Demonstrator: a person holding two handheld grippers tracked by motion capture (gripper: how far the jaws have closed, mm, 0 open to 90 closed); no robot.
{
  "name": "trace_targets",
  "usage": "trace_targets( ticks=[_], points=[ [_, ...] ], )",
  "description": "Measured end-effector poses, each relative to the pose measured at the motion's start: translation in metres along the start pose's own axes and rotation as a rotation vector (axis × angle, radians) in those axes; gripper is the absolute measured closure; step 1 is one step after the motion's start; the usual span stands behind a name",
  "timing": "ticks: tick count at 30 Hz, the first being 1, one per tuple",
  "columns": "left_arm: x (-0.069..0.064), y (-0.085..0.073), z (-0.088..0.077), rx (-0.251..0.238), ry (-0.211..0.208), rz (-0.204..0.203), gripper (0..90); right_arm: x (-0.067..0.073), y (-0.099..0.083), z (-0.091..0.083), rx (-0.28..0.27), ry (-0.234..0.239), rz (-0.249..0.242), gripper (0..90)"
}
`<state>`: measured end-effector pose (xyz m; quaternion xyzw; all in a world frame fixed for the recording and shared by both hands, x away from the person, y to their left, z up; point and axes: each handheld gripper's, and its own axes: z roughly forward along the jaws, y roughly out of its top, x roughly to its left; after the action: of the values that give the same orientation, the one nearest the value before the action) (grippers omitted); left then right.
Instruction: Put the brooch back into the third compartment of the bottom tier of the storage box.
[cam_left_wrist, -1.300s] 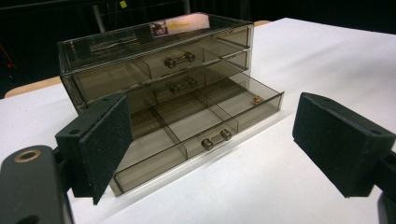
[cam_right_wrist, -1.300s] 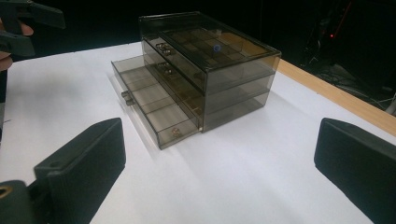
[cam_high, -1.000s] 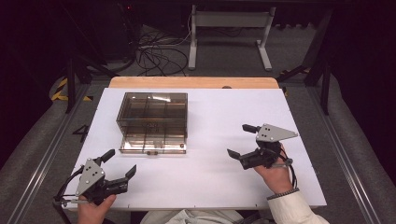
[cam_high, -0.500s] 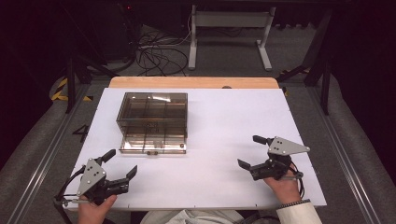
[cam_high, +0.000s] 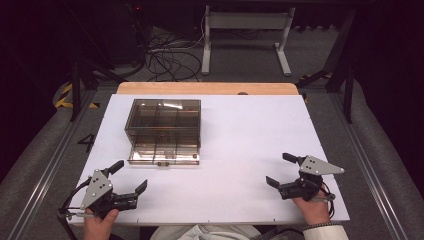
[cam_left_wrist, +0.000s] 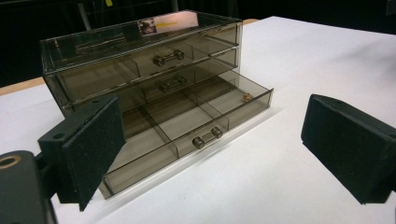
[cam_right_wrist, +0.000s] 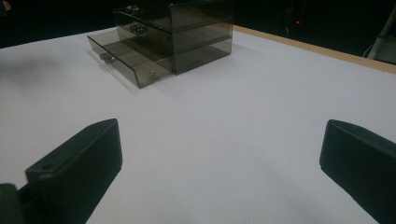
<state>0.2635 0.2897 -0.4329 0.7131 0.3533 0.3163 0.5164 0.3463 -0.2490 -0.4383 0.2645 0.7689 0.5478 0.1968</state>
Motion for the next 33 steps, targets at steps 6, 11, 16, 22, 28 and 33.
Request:
trace_targets(
  ticks=[6,11,16,22,28,33],
  points=[
    [0.0,-0.001,0.001,0.001,-0.005,0.002,6.4,-0.004,-0.011,-0.008,0.007,-0.014,0.01,0.0],
    [0.001,-0.002,0.003,0.015,-0.005,0.002,6.0,-0.007,-0.021,-0.012,0.026,-0.019,0.024,0.0],
    [0.0,-0.003,0.005,0.02,-0.009,-0.007,5.8,-0.01,-0.028,-0.016,0.031,-0.024,0.033,0.0],
    [0.0,-0.003,0.006,0.026,-0.01,-0.006,5.9,-0.016,-0.029,-0.015,0.029,-0.032,0.047,0.0],
    [0.001,-0.003,0.006,0.022,-0.008,-0.007,5.9,-0.017,-0.028,-0.017,0.013,-0.033,0.054,0.0],
    [0.001,-0.003,0.005,0.02,-0.008,-0.012,5.9,-0.016,-0.028,-0.016,0.015,-0.028,0.051,0.0]
  ],
)
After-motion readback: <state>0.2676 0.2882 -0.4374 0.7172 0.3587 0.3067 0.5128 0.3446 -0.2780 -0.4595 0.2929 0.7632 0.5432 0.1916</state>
